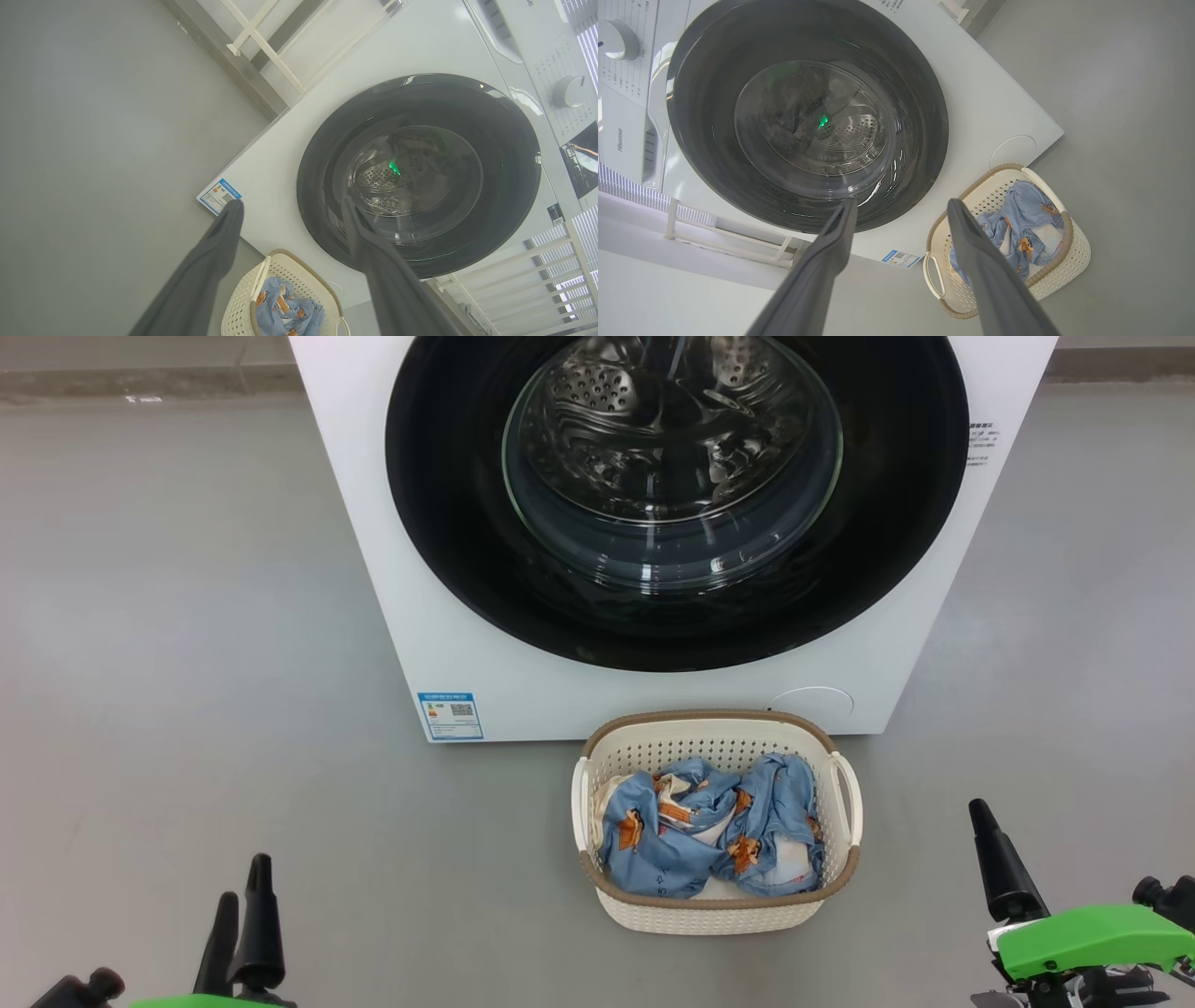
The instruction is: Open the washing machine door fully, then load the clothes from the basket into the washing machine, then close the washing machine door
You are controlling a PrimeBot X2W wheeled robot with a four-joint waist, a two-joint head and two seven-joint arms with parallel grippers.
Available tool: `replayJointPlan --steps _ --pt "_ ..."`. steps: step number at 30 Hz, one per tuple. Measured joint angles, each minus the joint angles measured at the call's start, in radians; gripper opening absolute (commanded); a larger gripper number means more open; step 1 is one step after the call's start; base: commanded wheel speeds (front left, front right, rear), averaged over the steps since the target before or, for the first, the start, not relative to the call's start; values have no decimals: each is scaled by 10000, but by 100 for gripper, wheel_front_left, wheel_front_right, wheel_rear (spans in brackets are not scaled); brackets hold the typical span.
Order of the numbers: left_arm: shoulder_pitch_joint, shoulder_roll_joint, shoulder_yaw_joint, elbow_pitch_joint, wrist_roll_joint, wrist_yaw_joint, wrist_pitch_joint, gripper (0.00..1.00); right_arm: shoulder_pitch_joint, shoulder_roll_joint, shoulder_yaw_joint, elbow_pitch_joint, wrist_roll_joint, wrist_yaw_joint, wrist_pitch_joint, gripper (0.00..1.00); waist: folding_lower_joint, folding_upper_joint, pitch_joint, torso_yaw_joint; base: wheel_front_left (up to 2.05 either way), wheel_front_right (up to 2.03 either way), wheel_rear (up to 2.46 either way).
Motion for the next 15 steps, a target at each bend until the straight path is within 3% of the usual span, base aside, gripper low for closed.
replayJointPlan --steps 15 --pt "-6 201 -182 12 2153 0 -389 100 -174 -209 192 31 -1900 0 -439 100 0 0 -20 35 0 0 0"
